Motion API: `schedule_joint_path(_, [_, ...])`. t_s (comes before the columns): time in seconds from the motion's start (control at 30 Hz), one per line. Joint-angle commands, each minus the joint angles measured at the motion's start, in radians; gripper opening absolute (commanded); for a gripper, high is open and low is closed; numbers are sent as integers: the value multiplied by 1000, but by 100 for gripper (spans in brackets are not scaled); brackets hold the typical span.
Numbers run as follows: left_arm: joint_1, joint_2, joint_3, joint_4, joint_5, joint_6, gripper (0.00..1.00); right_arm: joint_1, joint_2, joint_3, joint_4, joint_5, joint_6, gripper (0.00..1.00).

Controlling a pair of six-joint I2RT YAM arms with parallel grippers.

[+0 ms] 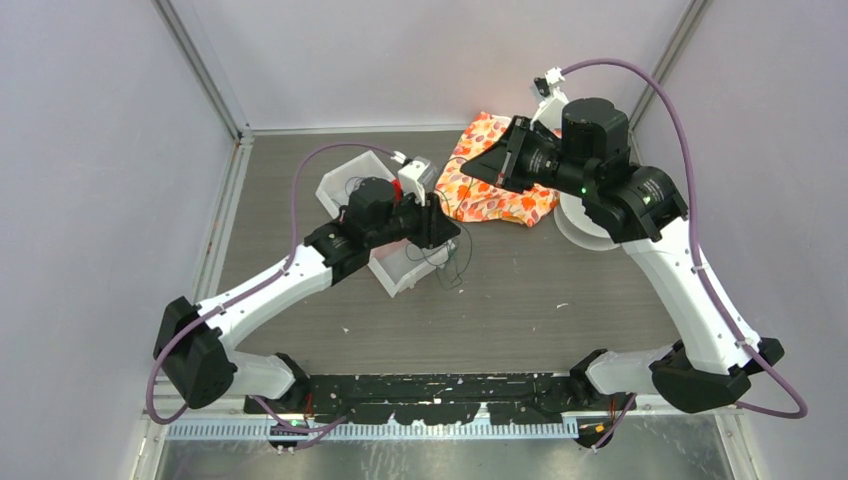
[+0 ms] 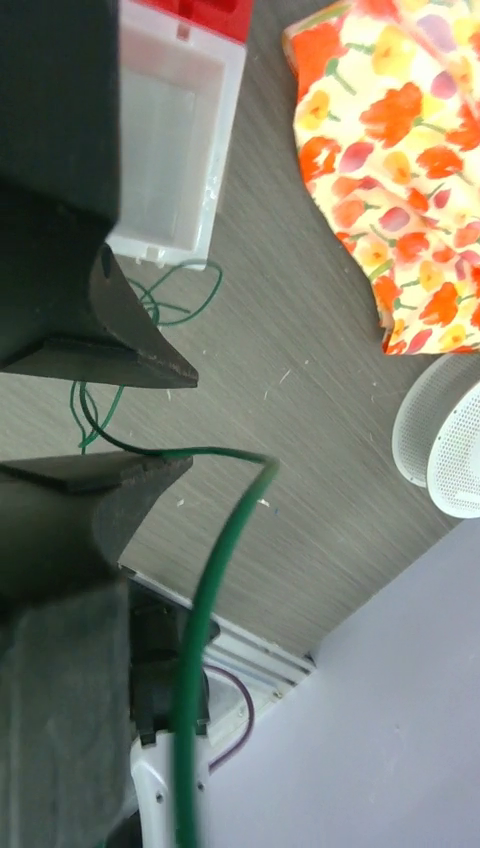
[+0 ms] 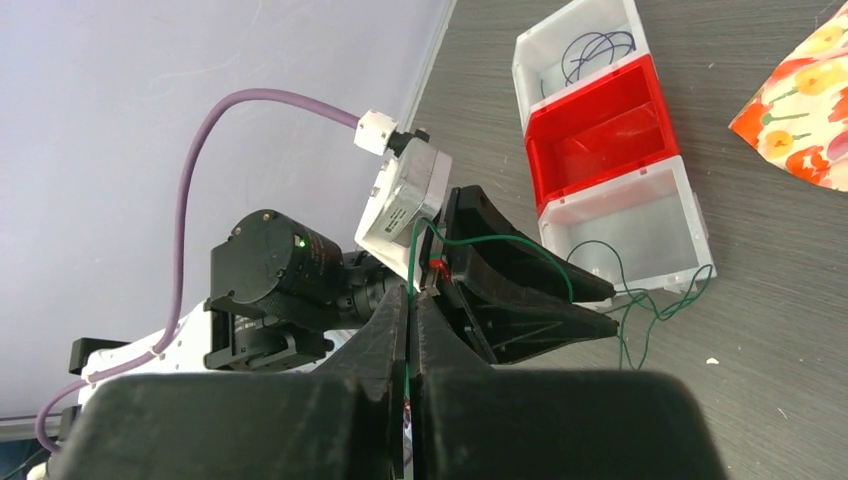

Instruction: Wrap the cables

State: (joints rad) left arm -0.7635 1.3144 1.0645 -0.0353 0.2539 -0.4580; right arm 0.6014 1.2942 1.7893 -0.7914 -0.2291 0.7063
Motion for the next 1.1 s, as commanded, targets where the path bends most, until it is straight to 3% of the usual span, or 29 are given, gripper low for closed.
schedule_joint_path(0.0, [-5, -15, 63, 49, -34, 49, 20, 4, -40, 10, -18, 17, -7, 1])
schedule_joint_path(0.1, [-5, -46, 78, -25, -82, 95, 2, 4, -55, 15, -65, 72, -33, 1])
schedule_joint_path(0.43, [-2, -259, 150, -269, -310, 253, 0, -2, -88, -4, -210, 353, -126, 1])
schedule_joint_path(0.5, [2, -279, 217, -349, -304, 267, 0, -8, -93, -28, -222, 460, -155, 12])
schedule_joint_path(0.6, [3, -273, 359, -454, -291, 276, 0, -15, -73, -113, -225, 626, -181, 41])
schedule_joint_path(0.7, [3, -250, 489, -519, -267, 252, 0, -14, -47, -239, -156, 543, -147, 73])
schedule_joint_path(0.8, [3, -230, 573, -566, -265, 219, 0, 2, -69, -405, 29, 357, -53, 81])
schedule_joint_path(0.87, [3, -224, 605, -582, -281, 200, 0, 47, -108, -513, 173, 312, -14, 84])
schedule_joint_path(1.07, [3, -223, 629, -573, -326, 157, 0, 240, -195, -749, 450, 424, -55, 89])
